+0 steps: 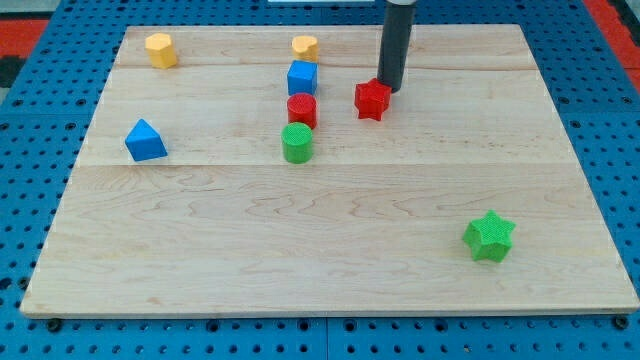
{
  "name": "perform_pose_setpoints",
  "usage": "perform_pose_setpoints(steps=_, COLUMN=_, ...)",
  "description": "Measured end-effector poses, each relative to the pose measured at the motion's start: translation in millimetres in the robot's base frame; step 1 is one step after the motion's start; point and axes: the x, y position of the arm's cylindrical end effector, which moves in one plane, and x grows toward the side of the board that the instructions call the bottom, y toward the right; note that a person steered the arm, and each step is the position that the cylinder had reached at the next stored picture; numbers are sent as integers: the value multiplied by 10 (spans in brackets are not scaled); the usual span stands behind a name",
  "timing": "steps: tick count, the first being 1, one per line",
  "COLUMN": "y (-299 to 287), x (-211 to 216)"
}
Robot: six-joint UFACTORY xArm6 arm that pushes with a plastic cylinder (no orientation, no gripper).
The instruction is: Move red star into green star
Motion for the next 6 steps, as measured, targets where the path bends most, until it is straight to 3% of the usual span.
perform_pose_setpoints(steps=1, y=-286, x=-86)
perform_pose_setpoints(steps=2, y=-363, x=453)
perform_pose_setpoints(steps=3, y=105, x=967)
perform_pose_setpoints(steps=4, y=123, x=475)
perform_pose_setpoints(steps=5, y=542, x=721)
perform_pose_setpoints(steps=6, y=595, x=1340)
